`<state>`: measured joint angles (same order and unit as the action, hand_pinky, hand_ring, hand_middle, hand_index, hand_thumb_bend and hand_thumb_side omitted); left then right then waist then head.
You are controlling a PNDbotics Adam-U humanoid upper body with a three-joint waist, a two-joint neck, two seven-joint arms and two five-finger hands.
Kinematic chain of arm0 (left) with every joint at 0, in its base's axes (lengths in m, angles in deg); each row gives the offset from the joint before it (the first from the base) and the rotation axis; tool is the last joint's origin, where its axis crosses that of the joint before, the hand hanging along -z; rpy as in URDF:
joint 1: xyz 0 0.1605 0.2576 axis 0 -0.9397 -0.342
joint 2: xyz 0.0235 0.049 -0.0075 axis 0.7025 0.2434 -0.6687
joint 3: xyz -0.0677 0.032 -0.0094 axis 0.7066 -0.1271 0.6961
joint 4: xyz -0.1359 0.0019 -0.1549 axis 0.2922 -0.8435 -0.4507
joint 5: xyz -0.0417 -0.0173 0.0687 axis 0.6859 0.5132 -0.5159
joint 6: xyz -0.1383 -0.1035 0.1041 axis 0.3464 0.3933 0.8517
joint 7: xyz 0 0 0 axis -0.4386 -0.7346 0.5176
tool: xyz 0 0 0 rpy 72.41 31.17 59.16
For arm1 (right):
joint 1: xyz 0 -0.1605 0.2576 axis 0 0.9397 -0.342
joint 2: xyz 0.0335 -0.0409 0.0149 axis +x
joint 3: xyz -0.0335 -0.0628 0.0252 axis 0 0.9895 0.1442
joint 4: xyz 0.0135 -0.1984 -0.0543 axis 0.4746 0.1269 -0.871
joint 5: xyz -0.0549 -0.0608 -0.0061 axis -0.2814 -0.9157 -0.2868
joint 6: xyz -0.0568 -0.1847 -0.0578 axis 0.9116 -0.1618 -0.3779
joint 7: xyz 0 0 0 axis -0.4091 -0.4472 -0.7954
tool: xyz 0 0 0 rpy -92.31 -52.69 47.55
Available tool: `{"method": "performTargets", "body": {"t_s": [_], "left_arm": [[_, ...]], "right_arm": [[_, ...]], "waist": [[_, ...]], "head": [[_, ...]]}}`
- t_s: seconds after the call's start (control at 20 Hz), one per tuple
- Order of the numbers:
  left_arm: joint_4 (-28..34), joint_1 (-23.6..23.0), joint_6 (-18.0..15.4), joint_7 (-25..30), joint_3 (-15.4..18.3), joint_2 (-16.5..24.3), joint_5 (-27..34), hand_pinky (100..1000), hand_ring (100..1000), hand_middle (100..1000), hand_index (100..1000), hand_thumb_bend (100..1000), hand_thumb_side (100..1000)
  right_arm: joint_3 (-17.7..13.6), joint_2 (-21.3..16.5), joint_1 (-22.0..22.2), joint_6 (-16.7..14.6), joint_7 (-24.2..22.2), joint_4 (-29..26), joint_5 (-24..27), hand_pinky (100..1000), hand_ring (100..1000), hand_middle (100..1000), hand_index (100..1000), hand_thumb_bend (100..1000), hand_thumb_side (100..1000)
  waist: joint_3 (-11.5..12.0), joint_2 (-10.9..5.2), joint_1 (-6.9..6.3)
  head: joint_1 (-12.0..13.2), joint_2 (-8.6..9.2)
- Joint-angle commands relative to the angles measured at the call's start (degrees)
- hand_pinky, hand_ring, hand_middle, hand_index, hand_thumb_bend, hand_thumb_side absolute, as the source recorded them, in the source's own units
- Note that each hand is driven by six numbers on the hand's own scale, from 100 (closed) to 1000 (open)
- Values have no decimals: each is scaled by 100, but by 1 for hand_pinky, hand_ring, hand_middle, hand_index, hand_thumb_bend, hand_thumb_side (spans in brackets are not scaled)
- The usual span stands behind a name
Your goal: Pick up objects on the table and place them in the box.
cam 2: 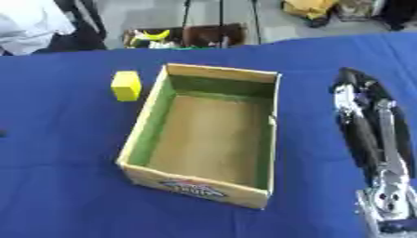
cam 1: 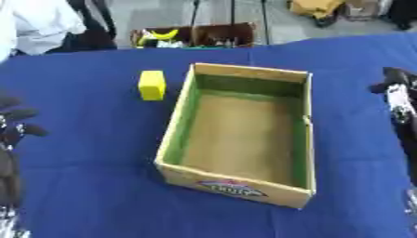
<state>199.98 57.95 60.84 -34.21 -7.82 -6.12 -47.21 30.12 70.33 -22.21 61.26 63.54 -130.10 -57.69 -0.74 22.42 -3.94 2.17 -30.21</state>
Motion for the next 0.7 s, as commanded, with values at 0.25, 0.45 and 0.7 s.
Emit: {"method": "performTargets", "body": {"t_s": [0.25, 0.45, 0.7], "left_arm": [[113, 9, 6, 24, -3, 58, -51, 428, 604, 629, 779, 100, 1000], [115, -91, -48, 59, -14, 348, -203, 430, 611, 669, 826, 100, 1000], [100, -203, 87, 126, 107, 965, -575, 416, 627, 691, 869, 100, 988]], "right_arm": [[-6, -108, -82, 7, -15, -76, -3, 886, 1000, 614, 841, 100, 833], [3, -153, -74, 9, -28, -57, -6, 886, 1000, 614, 841, 100, 832], [34, -205, -2, 16, -60, -21, 27, 890, 1000, 613, 841, 100, 833]], "waist": [[-9, -62, 12], [-13, -88, -22], [-37, -138, -135]], "head": [[17, 66], [-12, 59], [-24, 22]]}}
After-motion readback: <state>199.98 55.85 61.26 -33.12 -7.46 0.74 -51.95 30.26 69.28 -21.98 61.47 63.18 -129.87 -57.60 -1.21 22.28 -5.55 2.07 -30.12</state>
